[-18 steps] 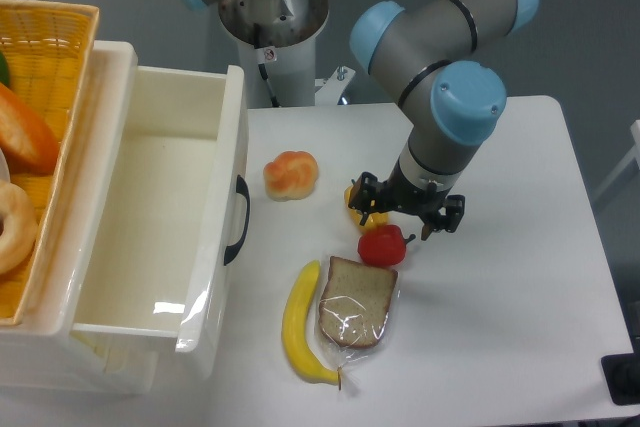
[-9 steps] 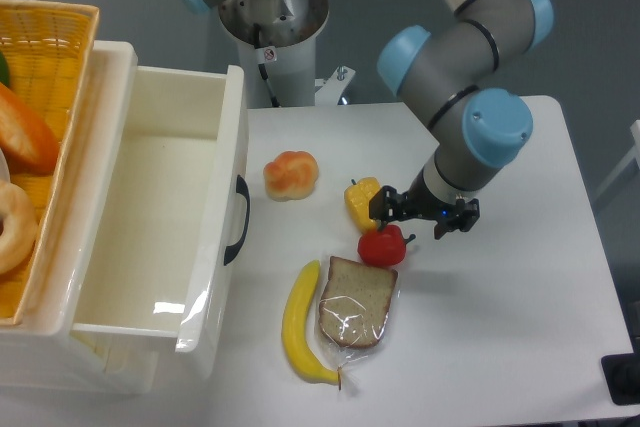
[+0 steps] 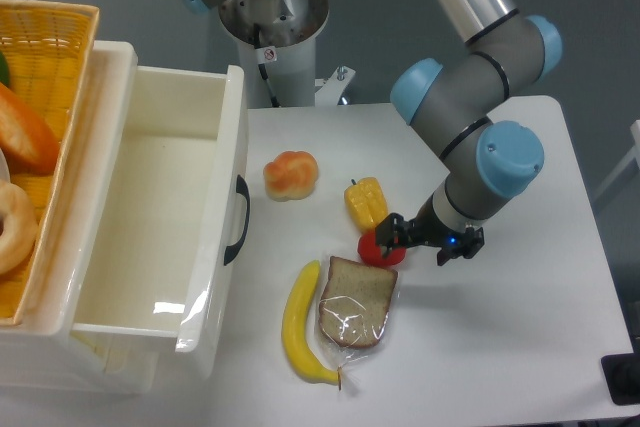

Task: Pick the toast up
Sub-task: 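Lower the open gripper onto the bagged toast beside the red pepper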

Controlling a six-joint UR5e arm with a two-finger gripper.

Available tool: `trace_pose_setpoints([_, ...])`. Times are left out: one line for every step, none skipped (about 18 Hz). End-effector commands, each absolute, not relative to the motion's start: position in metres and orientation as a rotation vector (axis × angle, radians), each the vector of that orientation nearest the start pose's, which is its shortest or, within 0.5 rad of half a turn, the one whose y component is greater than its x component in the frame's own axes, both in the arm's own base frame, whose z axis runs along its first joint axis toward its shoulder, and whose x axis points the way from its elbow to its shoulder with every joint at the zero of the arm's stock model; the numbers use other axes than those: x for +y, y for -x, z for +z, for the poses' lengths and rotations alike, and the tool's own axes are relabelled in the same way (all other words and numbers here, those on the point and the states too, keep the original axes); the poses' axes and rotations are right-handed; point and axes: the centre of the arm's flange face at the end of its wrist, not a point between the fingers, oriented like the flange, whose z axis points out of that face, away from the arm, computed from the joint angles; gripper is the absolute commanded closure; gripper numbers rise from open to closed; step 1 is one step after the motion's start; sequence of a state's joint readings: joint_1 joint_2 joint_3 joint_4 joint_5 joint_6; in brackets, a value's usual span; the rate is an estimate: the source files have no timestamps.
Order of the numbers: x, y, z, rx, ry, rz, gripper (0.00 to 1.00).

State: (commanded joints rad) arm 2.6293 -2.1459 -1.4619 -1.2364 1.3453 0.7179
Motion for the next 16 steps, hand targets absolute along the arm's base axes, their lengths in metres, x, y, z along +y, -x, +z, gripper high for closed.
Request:
trace_pose_setpoints([0.467, 0.505, 0.23, -0.527, 2.978, -0.368, 0.0])
trace_pose_setpoints([0.469, 0.505, 0.229, -0.523, 2.975, -0.358, 0.0])
trace_pose_setpoints([0.47, 0.506, 0.227, -0.519, 2.973, -0.351, 0.0])
trace_pose_setpoints([0.475, 0.502, 0.226, -0.502, 2.973, -0.347, 0.0])
trace_pose_setpoints([0.48, 0.499, 0.222, -0.491, 2.976, -0.35, 0.0])
trace_pose_setpoints([0.481, 0.499, 0.219, -0.49, 2.978, -0.354, 0.0])
trace_pose_setpoints([0.484, 0.498, 0.215, -0.483, 2.981, -0.356, 0.0])
trace_pose_setpoints([0.486, 0.497, 0.214, -0.476, 2.981, -0.354, 0.0])
trace_pose_setpoints([0.486, 0.497, 0.212, -0.475, 2.983, -0.358, 0.0])
trace_pose_setpoints([0.486, 0.497, 0.21, -0.459, 2.982, -0.362, 0.0])
trace_pose_setpoints([0.488, 0.498, 0.208, -0.443, 2.98, -0.352, 0.0])
trace_pose_setpoints([0.488, 0.498, 0.208, -0.439, 2.978, -0.344, 0.0])
trace_pose_setpoints([0.488, 0.499, 0.207, -0.436, 2.977, -0.342, 0.0])
trace_pose_setpoints([0.488, 0.499, 0.207, -0.436, 2.977, -0.342, 0.0])
trace_pose_setpoints([0.489, 0.498, 0.206, -0.425, 2.977, -0.34, 0.0])
trace_pose_setpoints([0.49, 0.499, 0.206, -0.415, 2.978, -0.339, 0.0])
